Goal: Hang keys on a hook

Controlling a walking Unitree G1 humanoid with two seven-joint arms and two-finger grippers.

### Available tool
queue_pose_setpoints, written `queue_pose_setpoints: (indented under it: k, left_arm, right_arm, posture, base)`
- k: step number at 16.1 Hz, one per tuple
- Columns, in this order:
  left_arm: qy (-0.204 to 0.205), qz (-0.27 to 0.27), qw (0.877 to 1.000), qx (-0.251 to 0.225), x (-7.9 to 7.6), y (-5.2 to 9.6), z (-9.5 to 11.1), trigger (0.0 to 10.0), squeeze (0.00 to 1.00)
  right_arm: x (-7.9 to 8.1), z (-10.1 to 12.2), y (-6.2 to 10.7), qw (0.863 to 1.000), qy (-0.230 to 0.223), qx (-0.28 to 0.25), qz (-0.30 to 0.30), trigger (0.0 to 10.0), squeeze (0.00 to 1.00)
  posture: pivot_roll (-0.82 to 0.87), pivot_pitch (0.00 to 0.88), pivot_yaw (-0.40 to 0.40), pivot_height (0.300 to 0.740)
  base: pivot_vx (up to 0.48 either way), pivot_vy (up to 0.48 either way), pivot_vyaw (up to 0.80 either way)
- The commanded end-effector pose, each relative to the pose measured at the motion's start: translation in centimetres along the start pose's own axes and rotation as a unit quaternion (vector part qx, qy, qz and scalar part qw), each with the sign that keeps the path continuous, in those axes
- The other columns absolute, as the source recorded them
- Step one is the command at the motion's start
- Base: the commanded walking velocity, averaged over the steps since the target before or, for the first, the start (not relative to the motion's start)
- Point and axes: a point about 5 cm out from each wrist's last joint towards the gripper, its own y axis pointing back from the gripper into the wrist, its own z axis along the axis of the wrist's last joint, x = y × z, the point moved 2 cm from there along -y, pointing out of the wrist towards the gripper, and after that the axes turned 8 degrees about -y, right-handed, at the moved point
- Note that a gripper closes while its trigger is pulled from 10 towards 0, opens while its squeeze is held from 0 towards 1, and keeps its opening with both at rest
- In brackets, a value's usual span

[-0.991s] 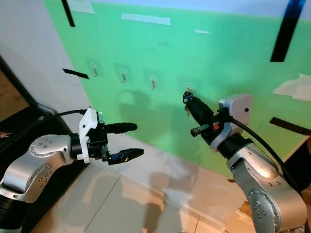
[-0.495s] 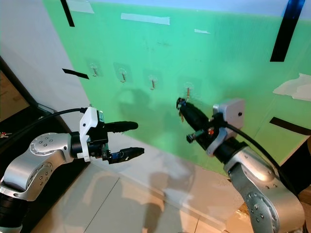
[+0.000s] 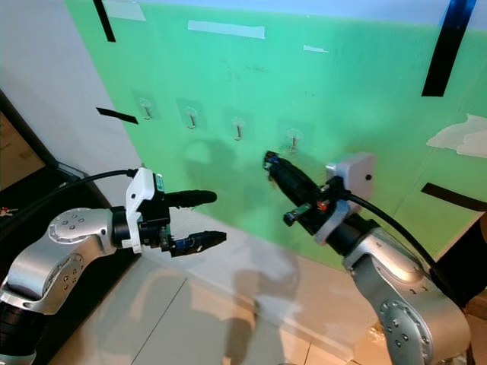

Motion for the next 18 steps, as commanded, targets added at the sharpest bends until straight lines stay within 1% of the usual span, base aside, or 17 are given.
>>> queue_pose_setpoints:
  k: [1, 4, 6, 9, 11, 15, 18]
  left_arm:
    - [-0.006, 0.001, 1.000, 0.008, 0.2, 0.1, -0.1, 10.0, 0.00]
    - [-0.006, 0.001, 1.000, 0.008, 0.1, 0.2, -0.1, 10.0, 0.00]
    - [-0.006, 0.001, 1.000, 0.007, 0.1, 0.2, -0.1, 10.0, 0.00]
    - [-0.008, 0.003, 1.000, 0.007, 0.1, 0.2, -0.1, 10.0, 0.00]
    - [-0.008, 0.003, 1.000, 0.007, 0.1, 0.2, -0.1, 10.0, 0.00]
    - [-0.011, 0.008, 1.000, 0.006, 0.2, 0.2, 0.0, 10.0, 0.00]
    - [-0.016, 0.018, 1.000, -0.002, 0.4, 0.1, 0.2, 10.0, 0.00]
  right_arm:
    - [0.9, 0.6, -0.2, 1.000, 0.005, -0.015, 0.021, 10.0, 0.00]
    - [1.1, 0.8, -0.5, 0.999, -0.001, -0.023, 0.030, 10.0, 0.00]
    - [1.1, 0.7, -0.7, 0.999, -0.002, -0.024, 0.025, 10.0, 0.00]
    - [0.1, 0.8, -1.0, 0.999, -0.005, -0.033, -0.010, 10.0, 0.00]
    - [-0.4, 0.5, -0.9, 0.999, -0.006, -0.023, -0.026, 10.0, 0.00]
    - [-0.6, -0.5, -1.0, 0.999, -0.008, 0.001, -0.036, 10.0, 0.00]
    - [-1.8, -0.7, -0.8, 0.997, -0.006, 0.003, -0.077, 10.0, 0.00]
  posture:
    - [-0.17, 0.000, 0.125, 0.740]
    - [-0.17, 0.000, 0.124, 0.740]
    - [-0.17, 0.000, 0.123, 0.740]
    - [-0.17, 0.000, 0.123, 0.740]
    - [-0.17, 0.000, 0.121, 0.740]
    - [-0.17, 0.000, 0.120, 0.740]
    - [-0.17, 0.000, 0.120, 0.740]
  base:
    - [0.000, 0.000, 0.00]
    - [0.000, 0.000, 0.00]
    - [0.000, 0.000, 0.00]
    - [0.000, 0.000, 0.00]
    - [0.000, 0.000, 0.00]
    - [0.000, 0.000, 0.00]
    - [0.000, 0.000, 0.00]
